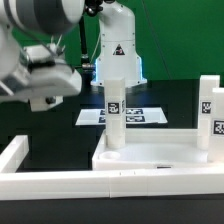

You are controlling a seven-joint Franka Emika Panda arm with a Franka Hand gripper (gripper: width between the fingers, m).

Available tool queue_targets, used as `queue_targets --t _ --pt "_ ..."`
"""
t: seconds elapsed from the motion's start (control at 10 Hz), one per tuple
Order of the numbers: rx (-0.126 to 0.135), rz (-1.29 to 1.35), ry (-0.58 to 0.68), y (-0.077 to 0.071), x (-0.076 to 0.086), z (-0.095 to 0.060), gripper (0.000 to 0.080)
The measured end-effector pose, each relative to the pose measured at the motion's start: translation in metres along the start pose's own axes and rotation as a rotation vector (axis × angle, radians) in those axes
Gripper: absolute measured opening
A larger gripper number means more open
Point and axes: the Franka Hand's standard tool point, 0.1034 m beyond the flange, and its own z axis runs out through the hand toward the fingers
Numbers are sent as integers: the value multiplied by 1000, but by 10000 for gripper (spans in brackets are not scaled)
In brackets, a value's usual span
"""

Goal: Assemble desk

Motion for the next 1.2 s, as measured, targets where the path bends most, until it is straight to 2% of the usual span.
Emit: queue_targets --t 0.1,0.2,0.3,0.5,0.6,0.8,0.9,1.0,1.1,1.2 --pt "7 7 22 -8 -11 -18 287" --pt "1 7 53 -6 -5 -18 287" --pt "-26 7 140 -1 8 -23 287" --pt "-28 -1 257 -3 4 -25 287" --pt "-31 -5 315 -5 8 -39 287" --pt "23 -13 520 -24 6 -98 287" --pt "38 -5 590 -32 2 -118 288" --pt "34 -3 625 -35 1 -123 288" --pt "14 -1 714 -31 8 -126 288" --pt "5 9 788 -29 8 -127 288"
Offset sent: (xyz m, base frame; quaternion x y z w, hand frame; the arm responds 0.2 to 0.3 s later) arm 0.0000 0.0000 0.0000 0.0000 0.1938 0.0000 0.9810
